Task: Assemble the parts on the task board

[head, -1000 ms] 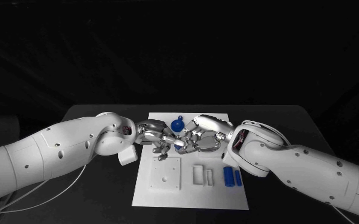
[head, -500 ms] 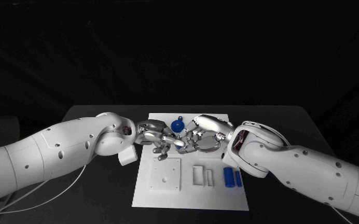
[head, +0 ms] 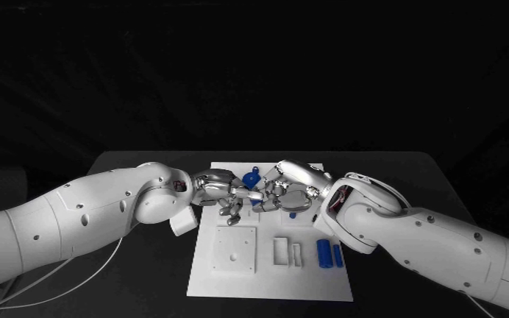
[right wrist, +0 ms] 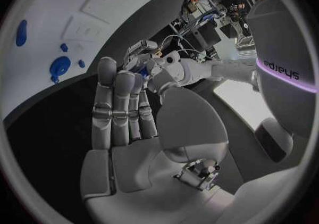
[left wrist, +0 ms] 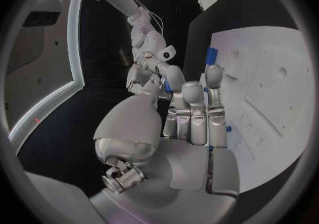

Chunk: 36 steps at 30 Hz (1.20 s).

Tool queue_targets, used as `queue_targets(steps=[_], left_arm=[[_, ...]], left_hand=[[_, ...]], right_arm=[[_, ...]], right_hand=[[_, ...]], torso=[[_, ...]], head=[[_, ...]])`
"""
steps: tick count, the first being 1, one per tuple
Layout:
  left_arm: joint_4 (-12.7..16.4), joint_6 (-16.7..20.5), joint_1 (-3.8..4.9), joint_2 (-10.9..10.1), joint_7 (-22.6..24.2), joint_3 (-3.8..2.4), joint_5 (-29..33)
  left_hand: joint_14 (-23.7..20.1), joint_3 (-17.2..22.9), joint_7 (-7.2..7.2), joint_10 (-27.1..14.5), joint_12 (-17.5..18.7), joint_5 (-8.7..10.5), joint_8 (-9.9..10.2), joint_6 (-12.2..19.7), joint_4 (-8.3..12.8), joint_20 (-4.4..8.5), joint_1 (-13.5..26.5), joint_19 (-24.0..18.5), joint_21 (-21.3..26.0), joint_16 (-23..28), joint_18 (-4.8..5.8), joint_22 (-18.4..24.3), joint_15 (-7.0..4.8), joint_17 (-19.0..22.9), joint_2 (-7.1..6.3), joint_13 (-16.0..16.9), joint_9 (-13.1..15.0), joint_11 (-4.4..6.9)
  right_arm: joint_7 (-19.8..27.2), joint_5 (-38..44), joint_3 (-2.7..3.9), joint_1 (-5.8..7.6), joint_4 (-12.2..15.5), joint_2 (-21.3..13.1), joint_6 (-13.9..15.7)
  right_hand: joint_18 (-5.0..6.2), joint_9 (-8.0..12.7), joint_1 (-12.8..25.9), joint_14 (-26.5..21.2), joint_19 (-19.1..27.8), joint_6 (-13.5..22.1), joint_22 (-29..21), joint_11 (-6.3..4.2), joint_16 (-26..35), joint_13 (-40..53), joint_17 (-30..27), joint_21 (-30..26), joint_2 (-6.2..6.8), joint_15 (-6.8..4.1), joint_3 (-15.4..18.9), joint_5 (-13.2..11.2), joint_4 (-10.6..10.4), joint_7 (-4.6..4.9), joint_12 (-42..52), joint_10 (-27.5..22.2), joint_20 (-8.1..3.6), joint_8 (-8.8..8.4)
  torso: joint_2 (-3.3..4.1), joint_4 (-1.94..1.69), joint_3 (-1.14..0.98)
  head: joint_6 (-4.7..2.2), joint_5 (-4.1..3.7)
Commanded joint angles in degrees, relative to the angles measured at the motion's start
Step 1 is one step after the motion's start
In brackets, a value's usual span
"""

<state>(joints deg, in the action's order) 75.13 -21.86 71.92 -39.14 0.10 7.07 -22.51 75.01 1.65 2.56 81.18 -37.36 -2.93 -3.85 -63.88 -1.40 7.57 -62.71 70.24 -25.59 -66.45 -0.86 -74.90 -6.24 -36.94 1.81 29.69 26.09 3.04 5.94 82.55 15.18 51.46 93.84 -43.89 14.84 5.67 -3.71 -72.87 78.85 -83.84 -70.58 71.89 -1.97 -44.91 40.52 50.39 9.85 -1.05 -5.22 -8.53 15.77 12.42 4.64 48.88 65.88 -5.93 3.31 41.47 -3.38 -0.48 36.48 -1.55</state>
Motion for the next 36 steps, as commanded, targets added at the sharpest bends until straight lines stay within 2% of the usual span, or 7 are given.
queue_targets(steps=[1, 14, 21, 26, 27, 33, 36], left_arm=[[0.36, 1.76, 0.03, -0.03, 0.33, -0.02, 2.29], [0.94, 6.33, 0.03, -0.47, -0.29, 0.02, 3.89], [1.18, 9.11, 0.03, -0.73, 0.05, 0.06, 6.11], [1.43, 9.98, 0.02, -0.79, 0.65, 0.09, 6.98], [1.48, 10.22, 0.01, -0.79, 0.71, 0.1, 7.07], [1.61, 12.0, -0.01, -0.72, 0.96, 0.12, 7.02], [1.61, 12.63, -0.02, -0.64, 0.86, 0.12, 6.47]], left_hand=[[-0.23, 0.76, -0.05, -0.44, -0.11, 0.16, -0.27, -0.69, -0.13, -0.23, 0.26, 0.16, 0.33, -0.11, -0.09, -0.9, 0.12, 0.3, -0.53, 0.05, -2.19, 0.08], [-0.57, 0.87, 0.16, -1.06, -0.35, 0.12, -0.38, -0.21, 0.39, -0.43, 0.15, 0.07, 0.63, -0.17, -0.19, -0.89, 0.29, 0.69, -0.38, 0.08, -2.95, -0.07], [-0.87, 1.17, 0.29, -1.55, -0.52, 0.11, -0.5, 0.13, 0.61, -0.58, 0.03, -0.08, 0.87, -0.15, -0.27, -0.86, 0.43, 0.97, -0.57, 0.05, -3.04, -0.21], [-0.98, 1.88, 0.07, -1.73, -0.82, -0.45, -1.13, -0.15, 1.69, -0.72, -0.8, -0.14, 0.99, -0.38, -0.32, -0.91, 0.47, 1.13, -0.17, 0.02, -2.52, -0.17], [-0.99, 2.12, -0.08, -1.76, -0.95, -1.41, -1.55, -0.23, 2.05, -0.71, -0.9, -0.15, 1.0, -0.49, -0.34, -0.93, 0.43, 1.18, -0.14, 0.01, -2.16, -0.11], [-1.26, 2.78, -0.29, -2.23, -1.91, -2.65, -4.71, 1.58, 3.34, -0.67, -0.11, -0.16, 0.85, -1.27, -0.3, -1.01, 0.35, 1.85, -0.47, -0.19, 0.75, -0.02], [-1.39, 2.94, -0.53, -2.41, -2.31, -2.8, -7.08, 2.59, 3.46, -0.58, 0.08, -0.22, 0.69, -1.64, -0.2, -1.02, 0.32, 2.16, -0.88, -0.27, 2.76, 0.14]], right_arm=[[-2.66, 1.18, 0.0, -0.09, 0.07, 0.03, 3.4], [-6.63, 2.1, 0.0, -0.31, 0.26, -0.22, 8.28], [-7.31, 1.61, 0.01, -0.51, 0.3, -0.45, 9.96], [-7.54, 0.22, 0.01, -0.63, 0.16, -0.45, 11.14], [-7.57, -0.06, 0.01, -0.67, 0.15, -0.43, 11.28], [-7.66, -0.96, 0.01, -0.93, 0.17, -0.29, 11.62], [-7.68, -1.59, 0.01, -1.1, 0.29, -0.17, 12.04]], right_hand=[[-0.95, -1.47, 0.06, 0.61, -1.78, -4.28, 0.07, -0.41, 0.21, 0.17, 0.1, -0.06, 0.27, -0.03, -0.23, 0.04, -0.31, -2.86, -0.26, 0.81, -0.36, 0.38], [-0.98, -1.25, 0.57, 1.0, -2.04, -4.5, 0.16, -0.5, 0.58, 0.88, 0.33, -0.19, 1.24, -0.11, -1.68, -0.38, -1.05, -3.03, -0.85, 1.25, -0.44, 0.39], [-0.98, -1.07, 0.66, 1.13, -2.1, -4.46, -0.06, -0.51, 0.81, 1.08, 0.36, -0.29, 1.74, -0.12, -2.43, -0.44, -1.61, -3.04, -1.08, 1.36, -0.45, 0.39], [-0.98, -1.05, 0.67, 1.12, -2.11, -4.49, -0.08, -0.52, 0.85, 1.12, 0.38, -0.26, 1.87, -0.12, -2.56, -0.32, -1.67, -3.03, -1.13, 1.34, -0.45, 0.38], [-0.98, -1.05, 0.67, 1.12, -2.11, -4.49, -0.09, -0.51, 0.86, 1.13, 0.38, -0.25, 1.9, -0.12, -2.61, -0.26, -1.68, -3.03, -1.14, 1.34, -0.45, 0.37], [-0.97, -1.04, 0.71, 1.14, -2.12, -4.5, -0.1, -0.51, 0.87, 1.15, 0.39, -0.22, 1.96, -0.13, -2.69, -0.16, -1.73, -3.03, -1.16, 1.36, -0.46, 0.38], [-0.97, -1.02, 0.77, 1.14, -2.1, -4.45, -0.12, -0.51, 0.88, 1.16, 0.4, -0.22, 2.01, -0.12, -2.74, -0.05, -1.8, -3.02, -1.19, 1.35, -0.45, 0.37]], torso=[[0.01, 0.02, -0.03], [0.0, 0.02, -0.09], [0.01, 0.06, -0.09], [0.03, 0.03, -0.07], [0.03, 0.03, -0.08], [0.01, 0.03, -0.05], [0.0, 0.03, -0.03]], head=[[-0.16, -0.03], [-0.91, -0.05], [-0.98, -0.16], [-0.92, -0.09], [-0.92, -0.07], [-0.92, 0.01], [-0.87, -0.05]])
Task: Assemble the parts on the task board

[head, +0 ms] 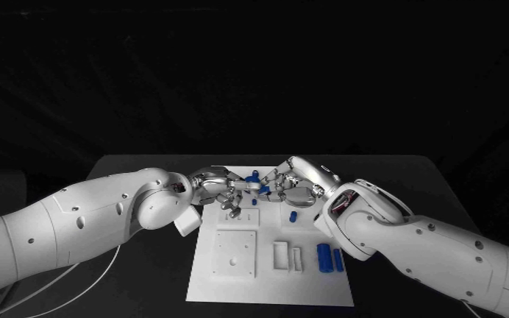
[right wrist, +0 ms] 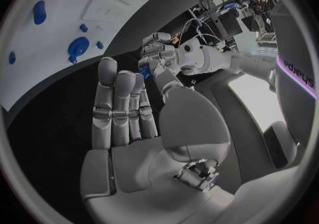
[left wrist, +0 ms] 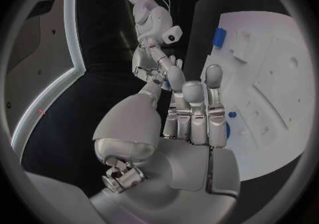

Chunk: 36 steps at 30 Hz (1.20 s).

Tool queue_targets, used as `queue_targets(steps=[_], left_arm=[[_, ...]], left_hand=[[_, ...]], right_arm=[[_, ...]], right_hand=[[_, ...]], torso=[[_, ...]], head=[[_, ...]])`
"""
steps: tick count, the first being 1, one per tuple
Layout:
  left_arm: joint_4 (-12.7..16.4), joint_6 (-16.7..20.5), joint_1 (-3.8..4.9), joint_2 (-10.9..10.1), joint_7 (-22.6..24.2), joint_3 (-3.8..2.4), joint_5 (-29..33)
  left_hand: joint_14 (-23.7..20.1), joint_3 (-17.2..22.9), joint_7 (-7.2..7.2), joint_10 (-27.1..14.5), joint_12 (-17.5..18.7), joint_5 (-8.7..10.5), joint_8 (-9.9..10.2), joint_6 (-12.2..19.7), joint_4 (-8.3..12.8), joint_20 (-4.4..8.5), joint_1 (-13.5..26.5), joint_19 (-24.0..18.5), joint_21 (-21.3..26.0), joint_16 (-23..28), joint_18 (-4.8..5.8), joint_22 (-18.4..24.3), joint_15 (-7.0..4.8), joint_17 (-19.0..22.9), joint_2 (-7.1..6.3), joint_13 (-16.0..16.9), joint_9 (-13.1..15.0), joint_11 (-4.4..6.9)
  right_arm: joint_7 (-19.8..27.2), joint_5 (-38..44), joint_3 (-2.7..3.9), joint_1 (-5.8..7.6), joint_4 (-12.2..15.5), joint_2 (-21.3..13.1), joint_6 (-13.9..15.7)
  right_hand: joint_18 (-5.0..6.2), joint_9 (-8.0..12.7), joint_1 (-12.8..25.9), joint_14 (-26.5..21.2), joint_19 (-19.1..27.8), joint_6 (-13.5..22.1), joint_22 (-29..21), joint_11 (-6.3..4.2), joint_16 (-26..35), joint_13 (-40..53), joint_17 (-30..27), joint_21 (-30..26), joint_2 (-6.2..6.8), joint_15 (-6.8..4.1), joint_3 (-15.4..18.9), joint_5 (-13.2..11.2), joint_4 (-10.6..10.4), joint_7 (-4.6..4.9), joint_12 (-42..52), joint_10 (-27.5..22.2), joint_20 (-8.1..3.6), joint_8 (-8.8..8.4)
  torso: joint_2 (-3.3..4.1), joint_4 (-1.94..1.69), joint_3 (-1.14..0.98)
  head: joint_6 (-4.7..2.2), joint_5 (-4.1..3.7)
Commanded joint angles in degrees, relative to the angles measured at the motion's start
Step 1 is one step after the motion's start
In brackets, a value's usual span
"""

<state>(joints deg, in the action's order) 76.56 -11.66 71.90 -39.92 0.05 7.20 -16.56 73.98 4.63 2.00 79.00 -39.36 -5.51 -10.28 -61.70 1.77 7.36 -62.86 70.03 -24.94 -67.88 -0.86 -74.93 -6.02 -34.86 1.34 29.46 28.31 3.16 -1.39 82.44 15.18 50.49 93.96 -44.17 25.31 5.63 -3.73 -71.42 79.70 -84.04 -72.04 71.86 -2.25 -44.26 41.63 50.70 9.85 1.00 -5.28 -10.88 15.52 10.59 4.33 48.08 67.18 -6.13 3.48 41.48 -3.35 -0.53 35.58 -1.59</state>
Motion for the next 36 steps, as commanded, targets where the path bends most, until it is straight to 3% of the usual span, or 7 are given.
queue_targets(steps=[1, 18, 24, 27, 36], left_arm=[[0.17, 2.57, 0.01, 0.17, 0.87, -0.01, 0.35], [-0.31, 3.72, -0.13, 0.71, 0.4, 0.01, -1.22], [-0.23, 3.08, -0.14, 0.73, 0.75, 0.01, -1.2], [-0.17, 2.71, -0.14, 0.77, 1.12, 0.01, -1.13], [-0.01, 1.13, -0.14, 0.97, 1.46, 0.01, -0.1]], left_hand=[[-0.4, 0.08, 0.02, -0.3, -0.37, -0.21, -1.07, 0.63, 0.21, -0.38, 0.27, -0.03, 0.02, -0.25, -0.2, -0.99, 0.1, 0.19, -0.46, -0.09, 0.77, 0.01], [-0.9, 0.69, 0.45, -1.08, -0.89, -0.16, -1.7, 1.98, -0.54, -0.67, 0.6, -0.33, 0.05, -0.59, -0.39, -0.96, 0.37, 0.64, -1.39, -0.15, 0.48, -0.32], [-0.99, 0.9, 0.44, -1.14, -0.92, -0.19, -1.75, 1.95, -0.52, -0.71, 0.4, -0.41, 0.07, -0.65, -0.39, -0.97, 0.39, 0.71, -1.24, -0.22, 0.29, -0.35], [-1.08, 0.73, 0.35, -1.14, -0.97, -0.37, -1.88, 1.84, 0.44, -0.72, -0.24, -0.53, 0.11, -0.77, -0.38, -0.96, 0.38, 0.86, -0.23, -0.37, -0.01, -0.3], [-1.19, 0.17, 0.43, -1.18, -1.0, -0.23, -1.81, 1.83, 0.03, -0.79, 0.65, -0.65, 0.16, -0.86, -0.37, -0.96, 0.47, 0.92, -0.5, -0.44, -0.31, -0.43]], right_arm=[[-0.37, -1.75, 0.01, -0.17, 0.21, 0.15, 1.72], [-0.62, -8.9, 0.12, -0.49, 0.58, 0.44, 2.69], [-0.84, -9.26, 0.15, -0.53, 0.2, 0.68, 2.31], [-0.92, -9.33, 0.16, -0.59, -0.08, 0.91, 2.08], [-1.03, -9.26, 0.16, -0.66, -0.6, 1.37, 1.62]], right_hand=[[-0.94, -1.0, -0.67, 0.29, -1.9, -2.98, -0.09, -0.23, 0.24, 0.06, 0.09, -0.21, -0.05, -0.05, -0.39, 0.2, 0.03, -2.71, -0.4, 0.05, -0.25, 0.19], [-0.93, -0.96, -0.49, 0.27, -1.9, -2.89, -0.13, -0.22, 0.26, 0.16, 0.13, -0.15, 0.05, -0.05, -0.52, 0.55, -0.13, -2.71, -0.43, 0.01, -0.24, 0.19], [-0.93, -0.96, -0.45, 0.25, -1.87, -2.86, -0.16, -0.21, 0.28, 0.18, 0.14, -0.15, 0.07, -0.03, -0.55, 0.67, -0.12, -2.7, -0.45, -0.02, -0.23, 0.19], [-0.93, -0.96, -0.45, 0.25, -1.87, -2.86, -0.16, -0.21, 0.28, 0.18, 0.14, -0.15, 0.07, -0.03, -0.55, 0.67, -0.12, -2.7, -0.45, -0.02, -0.23, 0.19], [-0.92, -0.96, -0.46, 0.22, -1.85, -2.84, -0.18, -0.19, 0.27, 0.23, 0.19, -0.15, 0.04, -0.02, -0.62, 0.65, -0.07, -2.68, -0.48, -0.07, -0.22, 0.21]], torso=[[-0.01, 0.0, 0.02], [-0.04, -0.04, 0.07], [0.01, -0.01, 0.07], [0.0, -0.02, 0.04], [0.01, 0.0, 0.05]], head=[[0.02, -0.04], [-0.04, -0.09], [-0.12, -0.06], [-0.08, -0.08], [0.03, -0.02]])
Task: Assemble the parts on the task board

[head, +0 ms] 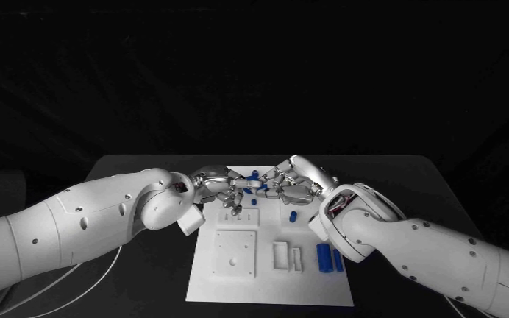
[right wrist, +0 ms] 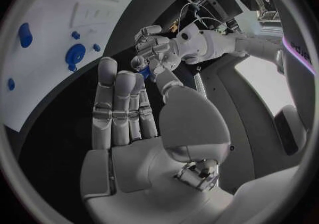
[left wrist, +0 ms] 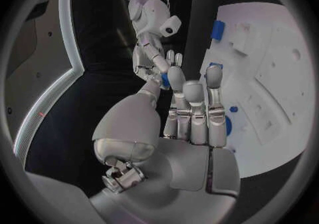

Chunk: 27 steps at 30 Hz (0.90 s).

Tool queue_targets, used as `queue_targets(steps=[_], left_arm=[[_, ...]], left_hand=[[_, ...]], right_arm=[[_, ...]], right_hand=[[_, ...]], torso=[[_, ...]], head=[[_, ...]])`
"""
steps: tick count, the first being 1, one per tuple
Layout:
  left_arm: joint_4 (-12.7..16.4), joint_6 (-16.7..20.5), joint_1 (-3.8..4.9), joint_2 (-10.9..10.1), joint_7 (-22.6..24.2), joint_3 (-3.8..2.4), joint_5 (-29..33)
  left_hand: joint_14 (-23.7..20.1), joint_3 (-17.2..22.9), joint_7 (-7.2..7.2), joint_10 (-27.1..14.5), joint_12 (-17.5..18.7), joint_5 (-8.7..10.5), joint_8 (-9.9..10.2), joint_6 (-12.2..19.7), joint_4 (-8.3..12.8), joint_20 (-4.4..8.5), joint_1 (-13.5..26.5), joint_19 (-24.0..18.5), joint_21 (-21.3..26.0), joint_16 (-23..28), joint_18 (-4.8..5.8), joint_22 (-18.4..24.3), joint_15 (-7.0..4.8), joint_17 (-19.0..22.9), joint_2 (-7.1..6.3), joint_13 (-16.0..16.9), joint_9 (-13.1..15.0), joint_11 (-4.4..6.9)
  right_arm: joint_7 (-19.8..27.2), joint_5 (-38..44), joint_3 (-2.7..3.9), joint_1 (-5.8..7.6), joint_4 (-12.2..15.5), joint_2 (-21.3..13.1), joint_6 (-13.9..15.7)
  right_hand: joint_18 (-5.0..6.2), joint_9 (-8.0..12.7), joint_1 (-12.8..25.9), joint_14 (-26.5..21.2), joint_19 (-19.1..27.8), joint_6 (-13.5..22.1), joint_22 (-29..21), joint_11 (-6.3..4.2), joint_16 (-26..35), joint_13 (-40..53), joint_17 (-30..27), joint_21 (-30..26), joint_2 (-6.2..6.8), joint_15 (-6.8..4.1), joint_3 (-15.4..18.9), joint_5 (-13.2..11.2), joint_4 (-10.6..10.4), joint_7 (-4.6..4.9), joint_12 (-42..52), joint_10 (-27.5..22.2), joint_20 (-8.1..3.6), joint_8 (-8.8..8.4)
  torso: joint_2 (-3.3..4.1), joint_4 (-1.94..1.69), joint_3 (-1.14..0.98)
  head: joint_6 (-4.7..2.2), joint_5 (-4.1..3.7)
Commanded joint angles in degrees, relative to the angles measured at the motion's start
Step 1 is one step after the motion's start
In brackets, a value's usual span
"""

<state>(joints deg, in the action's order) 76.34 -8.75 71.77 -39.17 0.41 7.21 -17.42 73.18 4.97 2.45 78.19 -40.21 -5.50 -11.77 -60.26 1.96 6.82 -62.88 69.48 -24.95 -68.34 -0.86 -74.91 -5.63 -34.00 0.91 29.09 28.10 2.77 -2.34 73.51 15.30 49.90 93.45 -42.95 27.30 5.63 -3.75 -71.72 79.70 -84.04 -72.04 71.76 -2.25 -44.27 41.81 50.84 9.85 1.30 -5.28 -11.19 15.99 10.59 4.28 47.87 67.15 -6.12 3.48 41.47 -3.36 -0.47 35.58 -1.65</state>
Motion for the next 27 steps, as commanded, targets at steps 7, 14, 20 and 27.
queue_targets(steps=[7, 14, 20, 27], left_arm=[[0.18, -2.1, -0.02, 0.32, 1.12, -0.01, 1.55], [0.13, -2.36, -0.02, 0.37, 1.09, -0.01, 1.74], [0.01, -2.1, -0.02, 0.4, 1.34, -0.01, 2.08], [-0.09, -1.71, -0.02, 0.48, 1.66, -0.01, 2.58]], left_hand=[[-0.45, 0.08, -0.1, -0.39, -0.13, -0.57, -0.34, 0.28, -0.1, -0.26, 0.52, -0.14, 0.17, -0.44, -0.37, -1.0, 0.08, 0.09, 0.48, -0.14, -0.2, -0.02], [-0.48, 0.25, -0.25, -0.36, -0.16, -0.82, -0.45, 0.17, 1.08, -0.21, -0.08, -0.15, 0.09, -0.59, -0.33, -1.02, 0.01, 0.22, 2.11, -0.27, -0.37, 0.08], [-0.44, 1.34, -0.69, -0.29, -0.22, -1.22, -1.1, -0.09, 2.77, -0.06, -1.37, -0.15, -0.01, -0.76, -0.25, -1.03, -0.16, 0.23, 4.38, -0.31, 0.21, 0.31], [-0.32, 3.84, -1.33, -0.1, -0.11, -5.83, -3.41, 0.69, 5.58, 0.24, -2.45, -0.13, -0.33, -0.91, -0.03, -1.07, -0.45, 0.21, 6.53, -0.45, 4.25, 0.67]], right_arm=[[-0.07, -0.2, 0.04, -0.14, -0.24, 0.39, -0.67], [-0.03, -0.13, 0.04, -0.2, -0.32, 0.48, -0.8], [-0.02, -0.11, 0.04, -0.23, -0.37, 0.35, -1.14], [0.04, -0.11, 0.04, -0.27, -0.38, 0.33, -1.71]], right_hand=[[-0.91, -0.95, -0.17, 0.19, -1.83, -2.81, -0.09, -0.18, 0.28, 0.08, 0.07, -0.15, -0.29, -0.01, -0.34, 0.3, -0.01, -2.58, -0.3, -0.06, -0.22, 0.2], [-0.91, -0.95, -0.17, 0.19, -1.83, -2.81, -0.09, -0.18, 0.28, 0.08, 0.07, -0.15, -0.29, -0.01, -0.34, 0.3, -0.01, -2.58, -0.3, -0.06, -0.22, 0.2], [-0.91, -0.95, -0.17, 0.19, -1.83, -2.81, -0.09, -0.18, 0.28, 0.08, 0.07, -0.15, -0.29, -0.01, -0.34, 0.3, -0.01, -2.58, -0.3, -0.06, -0.22, 0.2], [-0.91, -0.96, -0.14, 0.16, -1.8, -2.79, -0.1, -0.17, 0.3, 0.14, 0.1, -0.16, -0.3, 0.0, -0.32, 0.29, 0.07, -2.57, -0.3, -0.08, -0.21, 0.2]], torso=[[-0.01, -0.01, -0.04], [0.0, 0.04, -0.03], [0.0, 0.03, -0.06], [-0.01, 0.02, -0.05]], head=[[0.03, 0.1], [0.03, 0.13], [0.08, 0.21], [0.05, 0.19]])
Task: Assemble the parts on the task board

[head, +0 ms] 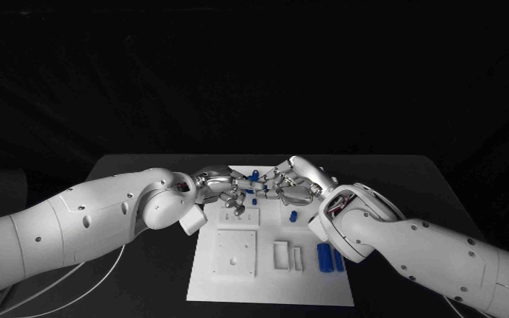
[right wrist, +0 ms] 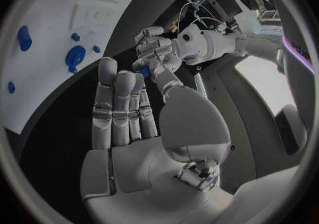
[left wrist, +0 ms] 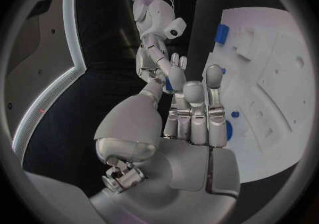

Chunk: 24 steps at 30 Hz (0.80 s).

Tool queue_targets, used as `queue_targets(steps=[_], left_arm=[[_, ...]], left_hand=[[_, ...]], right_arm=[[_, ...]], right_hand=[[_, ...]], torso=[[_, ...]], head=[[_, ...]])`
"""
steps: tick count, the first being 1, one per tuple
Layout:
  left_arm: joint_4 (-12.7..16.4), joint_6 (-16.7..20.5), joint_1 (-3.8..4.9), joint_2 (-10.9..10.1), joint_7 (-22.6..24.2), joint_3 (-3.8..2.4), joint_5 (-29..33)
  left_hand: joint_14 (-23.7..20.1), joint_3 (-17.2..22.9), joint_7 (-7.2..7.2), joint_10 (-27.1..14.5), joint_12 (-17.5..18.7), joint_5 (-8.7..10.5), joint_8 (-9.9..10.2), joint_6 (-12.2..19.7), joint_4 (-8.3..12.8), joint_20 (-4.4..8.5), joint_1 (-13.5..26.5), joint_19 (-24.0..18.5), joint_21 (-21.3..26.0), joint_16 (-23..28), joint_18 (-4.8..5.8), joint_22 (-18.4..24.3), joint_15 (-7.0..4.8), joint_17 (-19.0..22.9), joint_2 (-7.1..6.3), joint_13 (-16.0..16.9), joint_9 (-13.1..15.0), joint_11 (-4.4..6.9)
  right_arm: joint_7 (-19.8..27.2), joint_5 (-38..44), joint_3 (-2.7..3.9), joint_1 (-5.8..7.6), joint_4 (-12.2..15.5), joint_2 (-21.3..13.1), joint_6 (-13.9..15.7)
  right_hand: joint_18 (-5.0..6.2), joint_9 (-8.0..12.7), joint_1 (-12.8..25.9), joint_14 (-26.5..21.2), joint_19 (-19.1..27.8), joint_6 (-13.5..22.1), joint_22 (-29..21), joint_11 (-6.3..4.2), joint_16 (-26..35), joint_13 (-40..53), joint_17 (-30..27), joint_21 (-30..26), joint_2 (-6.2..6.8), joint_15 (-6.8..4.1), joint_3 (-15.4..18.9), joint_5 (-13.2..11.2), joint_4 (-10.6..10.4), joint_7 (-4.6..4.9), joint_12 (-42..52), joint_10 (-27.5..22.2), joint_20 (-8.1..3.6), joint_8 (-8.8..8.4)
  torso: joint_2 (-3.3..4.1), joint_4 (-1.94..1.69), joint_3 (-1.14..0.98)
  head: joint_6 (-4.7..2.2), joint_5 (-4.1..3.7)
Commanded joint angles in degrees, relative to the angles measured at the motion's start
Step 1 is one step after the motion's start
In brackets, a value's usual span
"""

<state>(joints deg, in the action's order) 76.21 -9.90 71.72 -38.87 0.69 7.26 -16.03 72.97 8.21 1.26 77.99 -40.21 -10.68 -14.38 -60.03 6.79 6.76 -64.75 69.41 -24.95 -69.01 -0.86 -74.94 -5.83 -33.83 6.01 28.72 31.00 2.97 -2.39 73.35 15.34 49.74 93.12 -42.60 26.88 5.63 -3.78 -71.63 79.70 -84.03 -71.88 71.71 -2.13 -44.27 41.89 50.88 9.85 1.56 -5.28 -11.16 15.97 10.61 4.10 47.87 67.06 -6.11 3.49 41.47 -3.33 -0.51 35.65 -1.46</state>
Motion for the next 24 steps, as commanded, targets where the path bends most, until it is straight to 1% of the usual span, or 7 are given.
queue_targets(steps=[1, 7, 13, 14, 17, 19, 24], left_arm=[[0.01, -0.48, 0.03, 0.21, 1.38, -0.05, 1.33], [-0.11, 0.43, 0.04, 0.46, 1.07, -0.05, 2.66], [0.05, 2.33, 0.05, 0.8, -0.03, 0.0, 4.86], [0.1, 2.59, 0.05, 0.84, -0.28, 0.01, 5.17], [0.25, 3.33, 0.05, 0.93, -1.12, 0.06, 5.79], [0.34, 3.82, 0.05, 0.94, -1.42, 0.08, 5.94], [0.68, 5.79, 0.05, 0.87, -2.16, 0.12, 5.93]], left_hand=[[-0.09, 1.16, -0.19, 0.13, -0.08, -0.84, -1.35, 0.84, 1.24, 0.34, -0.22, -0.09, -0.43, -0.25, -0.01, -1.03, -0.27, 0.04, 1.71, -0.11, 2.66, 0.49], [0.04, 2.73, -0.32, 0.41, -0.07, -2.13, -1.69, 1.1, 1.96, 0.41, 1.31, -0.16, -0.8, -0.32, 0.02, -1.02, -0.32, 0.04, 2.26, -0.15, 5.42, 0.54], [0.62, 5.08, -0.65, 1.55, 0.25, -6.45, -0.23, -1.38, 3.61, 0.66, 2.36, 0.04, -1.45, -0.44, 0.02, -1.06, -0.59, -0.14, 2.11, -0.29, 7.42, 0.77], [0.78, 6.33, -0.73, 2.0, 0.65, -6.97, 1.74, -2.65, 4.35, 0.69, 3.31, -0.05, -1.79, -0.38, -0.02, -1.02, -0.62, -0.36, 2.05, -0.3, 9.32, 0.8], [0.72, 7.12, -0.94, 1.68, 0.87, -9.32, 2.91, -3.86, 4.93, 0.81, 3.96, -0.18, -1.95, -0.02, 0.03, -1.01, -0.74, -0.33, 1.94, -0.14, 10.76, 0.92], [0.75, 7.73, -1.03, 1.65, 0.95, -9.69, 3.57, -4.55, 5.38, 0.86, 4.61, -0.29, -2.04, 0.09, 0.09, -0.98, -0.78, -0.24, 1.82, -0.04, 11.7, 0.99], [0.71, 8.37, -1.48, 1.47, 1.08, -12.17, 3.16, -6.14, 6.29, 1.01, 5.05, -0.3, -2.22, 0.15, 0.14, -1.01, -0.95, -0.18, 1.3, 0.07, 13.41, 1.26]], right_arm=[[0.1, 0.04, 0.0, -0.12, -0.07, -0.01, -1.47], [0.19, 0.05, -0.01, -0.27, -0.2, 0.13, -2.2], [0.22, 0.19, -0.01, -0.49, -0.34, 0.25, -2.37], [0.2, 0.25, -0.01, -0.51, -0.38, 0.25, -2.39], [0.11, 0.44, -0.01, -0.56, -0.49, 0.21, -2.41], [0.07, 0.53, -0.01, -0.57, -0.55, 0.18, -2.43], [0.1, 0.67, -0.01, -0.6, -0.74, 0.02, -2.45]], right_hand=[[-0.91, -0.93, -0.23, 0.16, -1.81, -2.95, -0.05, -0.29, 0.3, 0.05, 0.05, -0.16, -0.55, 0.0, -0.36, 0.3, 0.05, -2.4, -0.3, 0.01, -0.22, 0.19], [-0.91, -0.92, -0.24, 0.08, -1.74, -2.91, -0.08, -0.26, 0.31, 0.12, 0.08, -0.22, -0.57, 0.03, -0.28, 0.43, 0.13, -2.37, -0.31, -0.1, -0.19, 0.19], [-0.91, -0.91, -0.24, 0.02, -1.73, -2.86, -0.08, -0.24, 0.35, 0.15, 0.08, -0.24, -0.61, 0.05, -0.25, 0.45, 0.16, -2.34, -0.32, -0.17, -0.18, 0.18], [-0.91, -0.91, -0.24, 0.02, -1.73, -2.86, -0.08, -0.24, 0.35, 0.15, 0.08, -0.24, -0.61, 0.05, -0.25, 0.45, 0.16, -2.34, -0.32, -0.17, -0.18, 0.18], [-0.91, -0.91, -0.24, 0.02, -1.73, -2.86, -0.08, -0.24, 0.35, 0.15, 0.08, -0.24, -0.61, 0.05, -0.25, 0.45, 0.16, -2.34, -0.32, -0.17, -0.18, 0.18], [-0.9, -0.88, -0.23, -0.02, -1.69, -2.77, -0.11, -0.2, 0.38, 0.18, 0.07, -0.3, -0.64, 0.08, -0.22, 0.4, 0.2, -2.3, -0.34, -0.27, -0.15, 0.18], [-0.9, -0.8, -0.16, -0.16, -1.57, -2.58, -0.18, -0.13, 0.49, 0.2, 0.03, -0.43, -0.62, 0.14, -0.19, 0.38, 0.21, -2.21, -0.42, -0.5, -0.09, 0.16]], torso=[[0.01, -0.01, -0.02], [0.02, -0.02, -0.02], [0.01, -0.03, -0.02], [0.01, -0.03, 0.0], [0.0, -0.04, 0.0], [0.01, -0.03, -0.02], [0.01, -0.01, -0.01]], head=[[0.03, 0.01], [0.08, 0.08], [0.23, 0.15], [0.27, 0.12], [0.28, 0.01], [0.31, 0.0], [0.34, 0.02]])
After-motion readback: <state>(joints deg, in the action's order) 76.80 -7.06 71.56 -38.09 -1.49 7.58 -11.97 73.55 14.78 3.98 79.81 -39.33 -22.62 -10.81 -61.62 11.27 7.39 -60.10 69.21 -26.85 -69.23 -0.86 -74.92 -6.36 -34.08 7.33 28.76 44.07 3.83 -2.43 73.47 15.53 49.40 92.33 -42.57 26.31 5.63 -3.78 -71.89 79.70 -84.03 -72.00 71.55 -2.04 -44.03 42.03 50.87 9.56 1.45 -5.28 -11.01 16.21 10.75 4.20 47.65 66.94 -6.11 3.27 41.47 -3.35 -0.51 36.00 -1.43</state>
